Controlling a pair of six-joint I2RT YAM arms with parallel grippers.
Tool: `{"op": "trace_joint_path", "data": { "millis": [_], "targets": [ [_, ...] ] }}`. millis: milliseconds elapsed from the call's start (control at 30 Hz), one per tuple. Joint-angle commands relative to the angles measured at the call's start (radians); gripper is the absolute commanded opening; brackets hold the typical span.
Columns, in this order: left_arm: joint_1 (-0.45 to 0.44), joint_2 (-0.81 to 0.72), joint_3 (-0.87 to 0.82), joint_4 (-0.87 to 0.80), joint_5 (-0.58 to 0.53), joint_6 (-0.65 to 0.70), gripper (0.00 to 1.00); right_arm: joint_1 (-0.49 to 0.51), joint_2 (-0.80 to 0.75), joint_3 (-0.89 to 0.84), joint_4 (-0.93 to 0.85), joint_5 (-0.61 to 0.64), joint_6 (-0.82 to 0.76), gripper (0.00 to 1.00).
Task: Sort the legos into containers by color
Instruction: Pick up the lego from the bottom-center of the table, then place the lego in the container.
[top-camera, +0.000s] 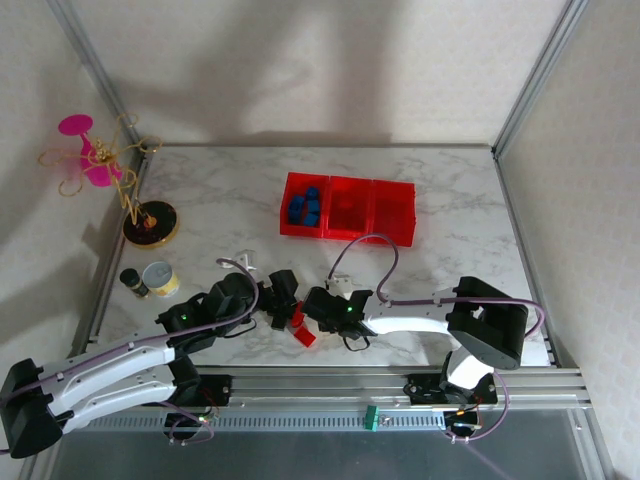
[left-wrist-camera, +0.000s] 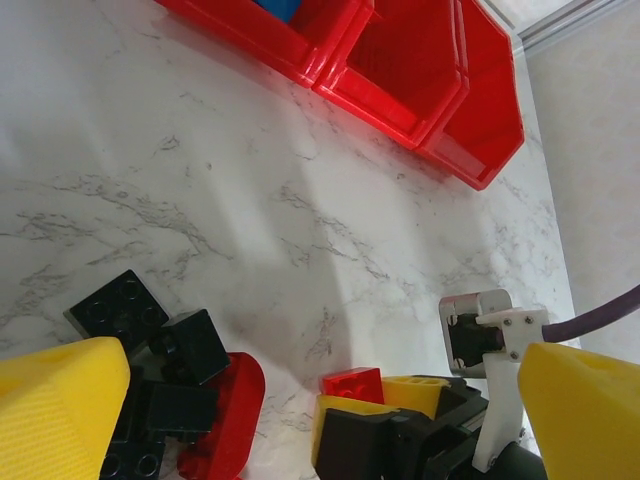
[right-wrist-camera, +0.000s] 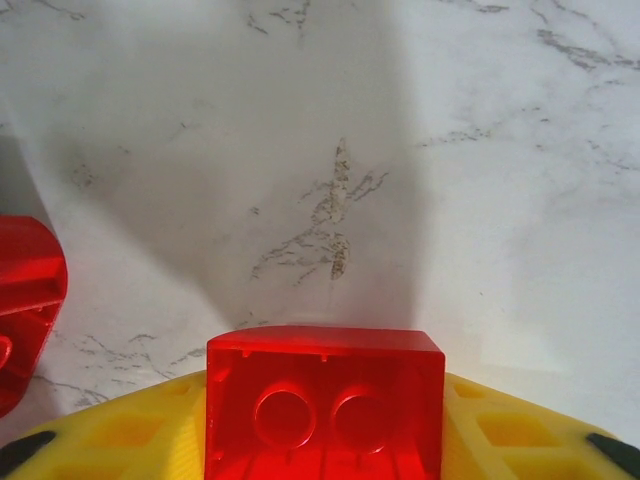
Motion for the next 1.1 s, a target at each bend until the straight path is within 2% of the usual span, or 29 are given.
{"op": "trace_joint_path", "data": {
  "millis": [0,200,467,633,833,1067],
  "targets": [
    [-0.008,-0.016,-0.016,-0.022,-0.037,-0.006,1.0,0.007,-0.042,0.039,-0.047,0.056,-0.013,0.44],
    [-0.003,-0.002,0.026,-0.028,-0.083,0.046,0.99,-0.068,-0.093,0.091,-0.067,0.09,-0.113,0.45],
    [0.083,0.003,0.074,0.012,-0.071,0.117,1.0,-0.278,-0.068,0.197,0.019,0.105,-0.325,0.46],
    [0.159,0.024,0.087,0.054,0.001,0.141,1.0,-0.383,0.029,0.307,0.093,0.095,-0.437,0.46],
    [0.211,0.071,0.109,0.083,0.042,0.168,1.0,-0.482,0.222,0.483,0.122,0.096,-0.539,0.46],
    [0.257,0.13,0.125,0.128,0.087,0.183,1.0,-0.564,0.358,0.601,0.154,0.092,-0.577,0.48]
  ]
}}
